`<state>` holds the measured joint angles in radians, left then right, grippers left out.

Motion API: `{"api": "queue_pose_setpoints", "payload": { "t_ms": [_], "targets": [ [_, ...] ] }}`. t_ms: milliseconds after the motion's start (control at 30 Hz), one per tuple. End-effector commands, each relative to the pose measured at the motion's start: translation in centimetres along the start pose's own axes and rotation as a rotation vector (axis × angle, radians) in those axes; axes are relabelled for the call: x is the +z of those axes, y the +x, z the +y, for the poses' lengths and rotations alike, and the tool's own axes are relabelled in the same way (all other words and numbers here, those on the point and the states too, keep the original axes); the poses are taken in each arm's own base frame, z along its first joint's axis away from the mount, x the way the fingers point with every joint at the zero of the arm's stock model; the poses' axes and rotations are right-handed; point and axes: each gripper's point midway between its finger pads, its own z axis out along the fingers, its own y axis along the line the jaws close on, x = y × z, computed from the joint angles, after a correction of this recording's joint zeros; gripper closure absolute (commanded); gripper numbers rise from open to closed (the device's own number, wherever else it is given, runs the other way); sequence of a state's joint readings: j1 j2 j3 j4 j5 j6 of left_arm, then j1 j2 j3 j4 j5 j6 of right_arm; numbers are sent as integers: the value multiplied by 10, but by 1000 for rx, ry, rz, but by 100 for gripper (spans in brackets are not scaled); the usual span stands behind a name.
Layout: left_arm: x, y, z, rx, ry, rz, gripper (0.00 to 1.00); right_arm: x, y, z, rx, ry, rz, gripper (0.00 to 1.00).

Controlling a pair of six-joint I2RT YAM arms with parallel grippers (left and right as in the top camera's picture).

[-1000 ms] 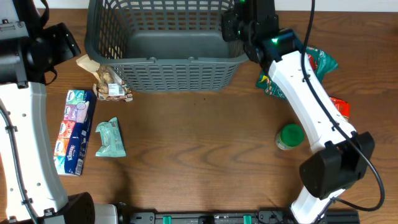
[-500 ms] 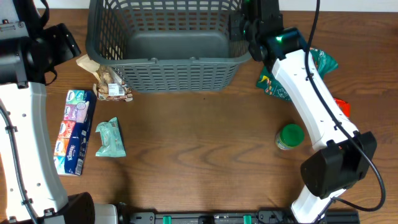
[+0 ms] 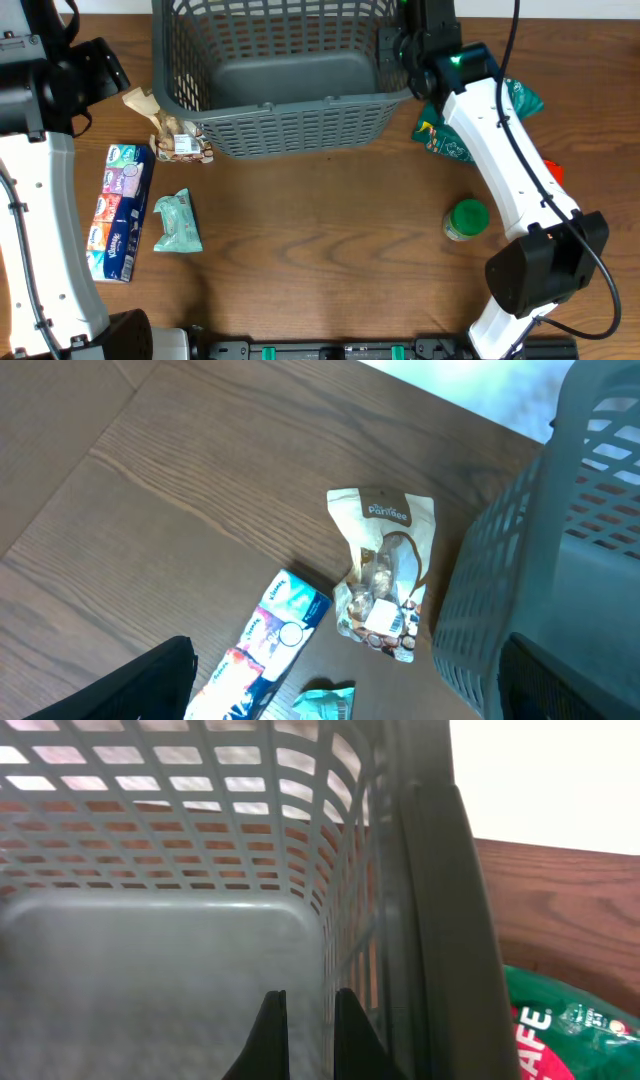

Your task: Pack container

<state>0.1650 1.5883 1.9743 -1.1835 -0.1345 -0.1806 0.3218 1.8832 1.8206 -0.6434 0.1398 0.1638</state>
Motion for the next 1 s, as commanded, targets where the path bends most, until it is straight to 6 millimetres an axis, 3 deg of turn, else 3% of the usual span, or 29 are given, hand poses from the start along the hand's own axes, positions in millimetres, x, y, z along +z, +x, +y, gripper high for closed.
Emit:
{"api": "queue_pose_setpoints", "payload": {
  "t_ms": [0, 300, 967],
  "targets": [
    [2, 0, 2, -6, -10, 8, 18, 3, 2, -15, 31, 52, 8, 99],
    [2, 2, 3, -5, -12, 15, 17, 1, 10, -31, 78, 141, 33, 99],
    [2, 6, 4, -2, -16, 29, 18, -1, 16, -42, 154, 206, 45, 99]
  ]
}}
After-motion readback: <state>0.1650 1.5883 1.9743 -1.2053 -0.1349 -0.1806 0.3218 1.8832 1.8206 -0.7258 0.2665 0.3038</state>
